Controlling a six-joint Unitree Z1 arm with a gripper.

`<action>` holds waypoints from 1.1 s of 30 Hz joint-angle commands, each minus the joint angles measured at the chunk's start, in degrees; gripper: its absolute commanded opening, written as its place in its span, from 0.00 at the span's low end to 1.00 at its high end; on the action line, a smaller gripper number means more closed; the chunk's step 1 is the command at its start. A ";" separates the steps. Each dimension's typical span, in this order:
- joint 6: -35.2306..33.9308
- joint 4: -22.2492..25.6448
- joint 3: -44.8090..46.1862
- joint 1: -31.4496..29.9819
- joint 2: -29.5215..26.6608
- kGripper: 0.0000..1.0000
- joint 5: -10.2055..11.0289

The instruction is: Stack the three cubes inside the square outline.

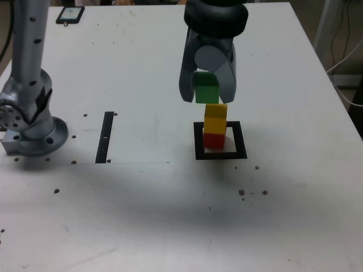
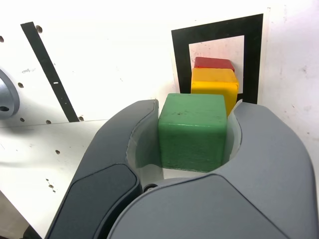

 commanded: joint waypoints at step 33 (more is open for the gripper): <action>0.53 -4.08 2.63 -0.36 1.91 0.99 -1.44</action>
